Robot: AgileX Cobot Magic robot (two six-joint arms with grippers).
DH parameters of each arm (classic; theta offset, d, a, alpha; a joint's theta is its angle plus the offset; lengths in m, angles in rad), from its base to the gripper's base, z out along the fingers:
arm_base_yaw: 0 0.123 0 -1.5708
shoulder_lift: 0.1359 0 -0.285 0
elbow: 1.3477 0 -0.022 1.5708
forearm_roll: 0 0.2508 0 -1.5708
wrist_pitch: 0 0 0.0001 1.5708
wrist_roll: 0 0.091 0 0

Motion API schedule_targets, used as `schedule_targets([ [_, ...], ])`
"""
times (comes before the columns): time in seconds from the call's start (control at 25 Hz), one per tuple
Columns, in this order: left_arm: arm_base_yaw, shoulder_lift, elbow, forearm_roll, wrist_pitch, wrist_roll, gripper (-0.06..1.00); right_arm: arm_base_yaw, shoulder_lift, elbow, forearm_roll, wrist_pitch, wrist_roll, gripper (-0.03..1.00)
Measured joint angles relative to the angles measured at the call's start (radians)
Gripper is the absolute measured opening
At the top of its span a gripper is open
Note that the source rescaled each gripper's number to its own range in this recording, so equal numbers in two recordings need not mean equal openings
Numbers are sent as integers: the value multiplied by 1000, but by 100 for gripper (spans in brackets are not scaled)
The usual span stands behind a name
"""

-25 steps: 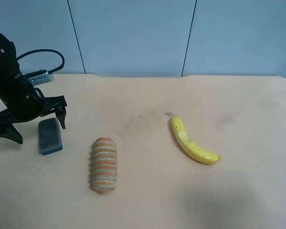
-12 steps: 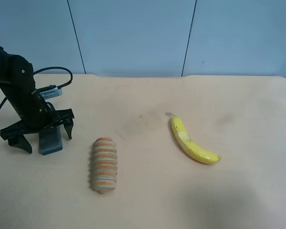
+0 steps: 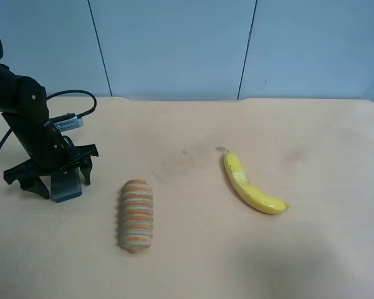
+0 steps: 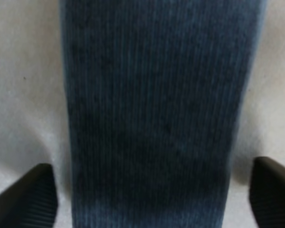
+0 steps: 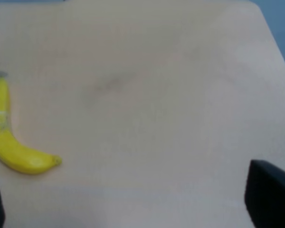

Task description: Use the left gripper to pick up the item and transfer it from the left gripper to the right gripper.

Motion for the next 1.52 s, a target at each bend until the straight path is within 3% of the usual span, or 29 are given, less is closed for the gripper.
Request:
schedule_targets([
  [0.12, 0, 0, 0, 1, 0, 0, 1, 0, 0, 0, 0, 0, 0, 100],
  [0.44, 0, -16, 0, 1, 20, 7, 0, 0, 0, 0, 0, 0, 0, 100],
  [0.72, 0, -190, 0, 14, 95, 73, 0, 0, 0, 0, 0, 0, 0, 100],
  [0.96, 0, -348, 0, 14, 178, 300, 0, 0, 0, 0, 0, 0, 0, 100],
  [1.2, -6, -434, 0, -100, 272, 609, 0, 0, 0, 0, 0, 0, 0, 100],
  [1.36, -92, -437, 0, -113, 309, 763, 0, 0, 0, 0, 0, 0, 0, 100],
  [1.52, -238, -437, 0, -55, 302, 826, 0, 0, 0, 0, 0, 0, 0, 100],
])
